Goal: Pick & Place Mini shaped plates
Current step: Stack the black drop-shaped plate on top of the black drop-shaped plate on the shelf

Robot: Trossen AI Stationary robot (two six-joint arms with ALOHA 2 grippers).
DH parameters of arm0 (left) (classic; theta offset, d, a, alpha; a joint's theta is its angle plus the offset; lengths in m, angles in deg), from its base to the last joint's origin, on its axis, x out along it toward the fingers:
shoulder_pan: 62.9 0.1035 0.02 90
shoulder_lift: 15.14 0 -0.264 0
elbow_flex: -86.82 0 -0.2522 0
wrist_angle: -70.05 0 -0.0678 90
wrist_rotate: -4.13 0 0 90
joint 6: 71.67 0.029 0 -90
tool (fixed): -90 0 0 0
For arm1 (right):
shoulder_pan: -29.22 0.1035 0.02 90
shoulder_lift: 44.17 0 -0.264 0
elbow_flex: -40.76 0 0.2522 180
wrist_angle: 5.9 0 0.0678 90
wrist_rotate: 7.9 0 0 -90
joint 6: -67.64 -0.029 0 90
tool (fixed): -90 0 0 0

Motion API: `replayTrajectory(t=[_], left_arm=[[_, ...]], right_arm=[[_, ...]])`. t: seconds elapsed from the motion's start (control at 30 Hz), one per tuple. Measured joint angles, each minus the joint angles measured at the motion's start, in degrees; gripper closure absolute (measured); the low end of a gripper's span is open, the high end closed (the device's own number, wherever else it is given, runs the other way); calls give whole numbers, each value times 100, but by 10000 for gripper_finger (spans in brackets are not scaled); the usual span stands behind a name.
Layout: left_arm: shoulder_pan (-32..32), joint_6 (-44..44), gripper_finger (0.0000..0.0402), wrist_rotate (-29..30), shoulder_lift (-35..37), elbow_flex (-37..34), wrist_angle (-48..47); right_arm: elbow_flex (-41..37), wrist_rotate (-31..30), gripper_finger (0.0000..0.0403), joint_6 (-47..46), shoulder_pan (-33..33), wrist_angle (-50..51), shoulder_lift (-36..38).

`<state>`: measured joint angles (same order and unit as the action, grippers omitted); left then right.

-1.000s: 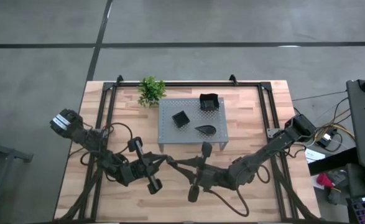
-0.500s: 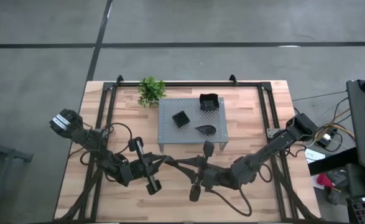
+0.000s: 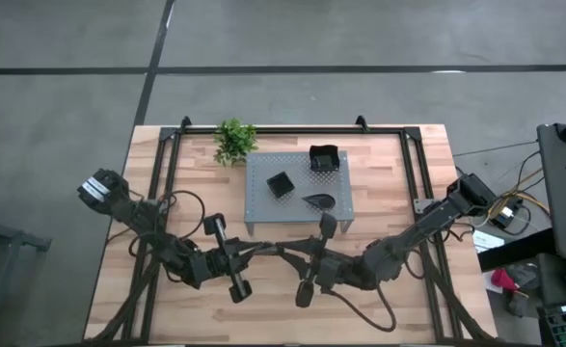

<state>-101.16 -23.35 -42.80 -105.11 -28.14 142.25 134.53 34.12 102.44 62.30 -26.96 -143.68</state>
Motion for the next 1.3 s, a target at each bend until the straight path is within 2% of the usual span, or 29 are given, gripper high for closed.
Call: replayTrajectory(t=[0.57, 0.87, 1.1, 1.3], left_arm=[[-7, -318, 401, 29, 0, 0, -330], [-16, -633, 401, 22, -2, 0, -812], [-17, -1416, 401, 41, -2, 0, -1993], [-16, -2169, 401, 9, -2, 0, -2710]], right_arm=[[4, -302, 365, 505, 2, 113, 176], [5, -496, 365, -43, -7, 1238, 665], [48, -581, 365, -1432, -19, 2952, 1329], [136, -436, 365, -3656, -169, 5337, 2031]])
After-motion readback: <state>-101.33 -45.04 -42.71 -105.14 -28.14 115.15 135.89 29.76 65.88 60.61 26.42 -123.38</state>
